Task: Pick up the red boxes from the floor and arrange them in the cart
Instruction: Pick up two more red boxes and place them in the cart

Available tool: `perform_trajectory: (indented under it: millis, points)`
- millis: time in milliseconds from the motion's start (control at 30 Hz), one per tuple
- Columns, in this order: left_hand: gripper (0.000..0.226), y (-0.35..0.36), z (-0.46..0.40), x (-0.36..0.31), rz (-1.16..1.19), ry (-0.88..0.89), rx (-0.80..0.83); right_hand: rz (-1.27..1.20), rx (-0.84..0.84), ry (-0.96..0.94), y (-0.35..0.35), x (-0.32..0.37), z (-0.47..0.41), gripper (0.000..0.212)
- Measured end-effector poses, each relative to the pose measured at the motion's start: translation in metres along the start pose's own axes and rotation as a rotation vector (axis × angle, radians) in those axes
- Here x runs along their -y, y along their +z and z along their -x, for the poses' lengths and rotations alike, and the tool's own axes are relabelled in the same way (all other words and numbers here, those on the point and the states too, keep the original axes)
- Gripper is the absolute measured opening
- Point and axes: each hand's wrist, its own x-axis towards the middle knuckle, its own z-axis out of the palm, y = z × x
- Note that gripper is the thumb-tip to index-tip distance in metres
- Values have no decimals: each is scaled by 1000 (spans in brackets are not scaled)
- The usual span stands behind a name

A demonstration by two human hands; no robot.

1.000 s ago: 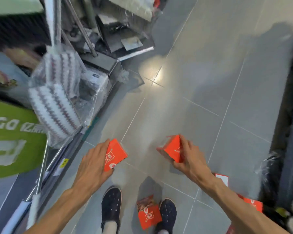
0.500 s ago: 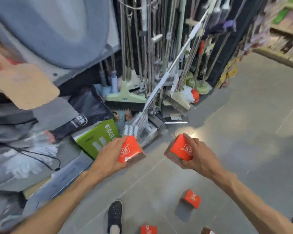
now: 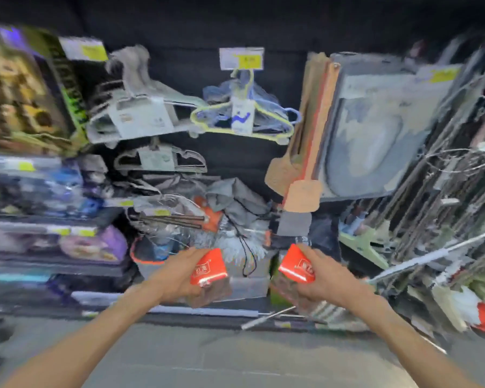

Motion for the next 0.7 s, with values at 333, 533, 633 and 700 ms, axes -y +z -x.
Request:
perform_trajectory:
  millis: [333, 533, 633, 700]
  points:
    - [102, -93, 256, 243, 43, -339, -155, 14, 82, -463, 53, 354, -93, 111]
    - [101, -125, 406, 345, 70, -607, -266, -32, 195, -701, 101, 555, -124, 113]
    - [100, -137, 467, 387, 65, -724, -321, -57, 263, -807, 127, 644, -138, 107]
    - [101, -144, 502, 413, 83, -795, -340, -59, 294, -895, 141, 701, -146, 101]
